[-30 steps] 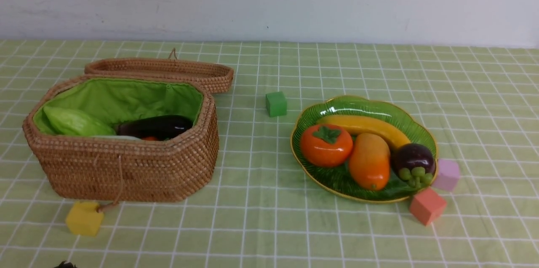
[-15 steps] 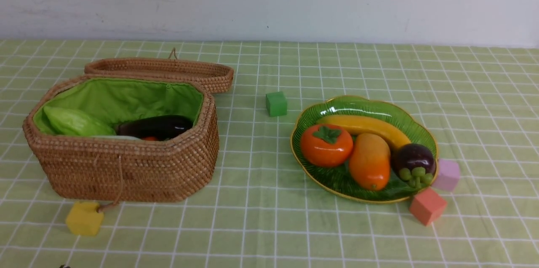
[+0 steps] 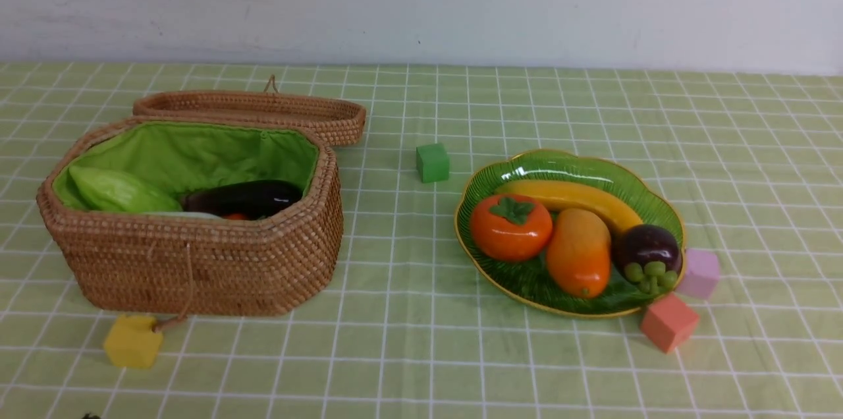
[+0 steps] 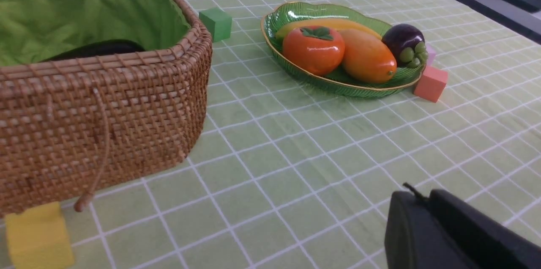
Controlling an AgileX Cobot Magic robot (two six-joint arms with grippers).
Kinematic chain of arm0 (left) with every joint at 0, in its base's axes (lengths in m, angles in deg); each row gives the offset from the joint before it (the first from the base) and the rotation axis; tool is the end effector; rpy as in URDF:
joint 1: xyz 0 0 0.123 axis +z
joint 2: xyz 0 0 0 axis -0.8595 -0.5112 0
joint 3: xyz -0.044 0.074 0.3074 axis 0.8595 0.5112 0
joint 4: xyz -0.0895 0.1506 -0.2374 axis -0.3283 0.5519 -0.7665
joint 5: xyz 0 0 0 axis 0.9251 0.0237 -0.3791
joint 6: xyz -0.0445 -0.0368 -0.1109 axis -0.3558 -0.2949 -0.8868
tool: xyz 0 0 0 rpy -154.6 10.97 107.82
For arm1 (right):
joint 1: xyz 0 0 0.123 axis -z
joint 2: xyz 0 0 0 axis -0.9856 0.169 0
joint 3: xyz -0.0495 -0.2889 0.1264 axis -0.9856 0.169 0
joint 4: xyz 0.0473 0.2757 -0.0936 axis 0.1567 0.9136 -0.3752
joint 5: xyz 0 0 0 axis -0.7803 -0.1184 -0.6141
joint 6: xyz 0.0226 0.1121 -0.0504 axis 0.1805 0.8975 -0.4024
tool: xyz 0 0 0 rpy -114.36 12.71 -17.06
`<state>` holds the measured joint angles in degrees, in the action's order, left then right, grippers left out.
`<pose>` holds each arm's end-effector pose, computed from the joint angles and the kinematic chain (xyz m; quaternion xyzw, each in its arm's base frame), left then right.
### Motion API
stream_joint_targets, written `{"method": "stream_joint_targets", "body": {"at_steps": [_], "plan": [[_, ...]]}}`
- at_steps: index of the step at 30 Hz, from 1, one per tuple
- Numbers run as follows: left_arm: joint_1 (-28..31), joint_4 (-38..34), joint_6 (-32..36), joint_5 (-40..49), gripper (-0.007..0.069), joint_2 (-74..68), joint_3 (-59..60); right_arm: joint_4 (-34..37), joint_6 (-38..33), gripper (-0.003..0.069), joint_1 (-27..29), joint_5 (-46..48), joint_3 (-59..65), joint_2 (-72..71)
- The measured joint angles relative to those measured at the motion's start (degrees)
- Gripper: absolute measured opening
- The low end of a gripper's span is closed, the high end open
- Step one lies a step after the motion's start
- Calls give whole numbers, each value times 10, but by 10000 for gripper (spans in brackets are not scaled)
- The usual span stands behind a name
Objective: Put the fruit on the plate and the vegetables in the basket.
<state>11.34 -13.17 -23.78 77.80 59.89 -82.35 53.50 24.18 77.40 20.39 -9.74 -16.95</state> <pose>0.0800 -0.0552 0.2555 0.1762 0.7611 -0.2573 0.5687 0.0928 0.0147 0.1628 -0.0346 0.8057 0.0539 0.5889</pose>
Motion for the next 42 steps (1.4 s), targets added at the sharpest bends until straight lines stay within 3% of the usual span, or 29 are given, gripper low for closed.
{"method": "stream_joint_targets", "body": {"at_steps": [3,9,11,14,17,24,29,42], "plan": [[75,-47,63,-35,-10,0,1,0,0,-4,0,0,0,0],[272,-214,283,-161,-13,1,36,0,0,1,0,0,0,0],[339,-284,328,-198,-13,11,68,0,0,1,0,0,0,0],[390,-319,348,-224,-13,46,115,0,0,3,0,0,0,0],[403,-317,333,-212,-13,77,156,0,0,6,0,0,0,0],[404,-280,231,-56,-13,81,165,0,0,15,0,0,0,0],[404,-277,198,-54,-13,81,165,0,-1,21,0,0,0,-1],[404,-277,196,-54,-13,81,165,0,-1,38,0,0,0,-1]]}}
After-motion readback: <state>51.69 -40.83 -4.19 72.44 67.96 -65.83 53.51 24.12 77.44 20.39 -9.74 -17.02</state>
